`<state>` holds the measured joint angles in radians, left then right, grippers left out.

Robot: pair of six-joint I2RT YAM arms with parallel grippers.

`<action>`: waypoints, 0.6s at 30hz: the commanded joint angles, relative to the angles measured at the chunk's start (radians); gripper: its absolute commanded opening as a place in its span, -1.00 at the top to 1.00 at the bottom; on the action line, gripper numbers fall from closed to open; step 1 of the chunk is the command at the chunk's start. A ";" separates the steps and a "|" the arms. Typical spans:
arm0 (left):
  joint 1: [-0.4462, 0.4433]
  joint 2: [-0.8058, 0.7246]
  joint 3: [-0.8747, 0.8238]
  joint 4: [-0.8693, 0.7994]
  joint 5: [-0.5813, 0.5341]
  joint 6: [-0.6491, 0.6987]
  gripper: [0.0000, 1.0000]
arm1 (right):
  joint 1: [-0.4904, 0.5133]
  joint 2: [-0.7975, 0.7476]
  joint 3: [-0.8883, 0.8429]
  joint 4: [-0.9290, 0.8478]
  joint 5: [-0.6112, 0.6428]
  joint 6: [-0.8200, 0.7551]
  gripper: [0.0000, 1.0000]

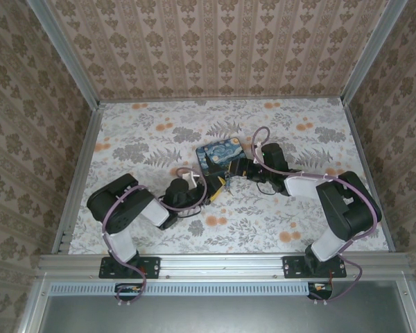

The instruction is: Unlock the padlock with the key

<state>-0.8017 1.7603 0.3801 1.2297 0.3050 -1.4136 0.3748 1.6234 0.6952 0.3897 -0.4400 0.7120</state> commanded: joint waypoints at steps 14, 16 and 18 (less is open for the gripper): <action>0.111 -0.463 0.293 -1.005 -0.048 0.477 -0.53 | -0.002 -0.147 -0.156 0.049 0.009 0.035 -0.33; 0.115 -0.515 0.375 -1.199 -0.131 0.590 -0.60 | 0.003 -0.134 -0.174 0.071 0.020 0.039 -0.30; 0.128 -0.542 0.443 -1.325 -0.186 0.665 -0.64 | 0.011 -0.112 -0.185 0.096 0.028 0.045 -0.26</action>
<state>-0.6895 1.2629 0.7391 0.2363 0.2272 -0.9508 0.3779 1.4956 0.5304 0.4282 -0.4408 0.7403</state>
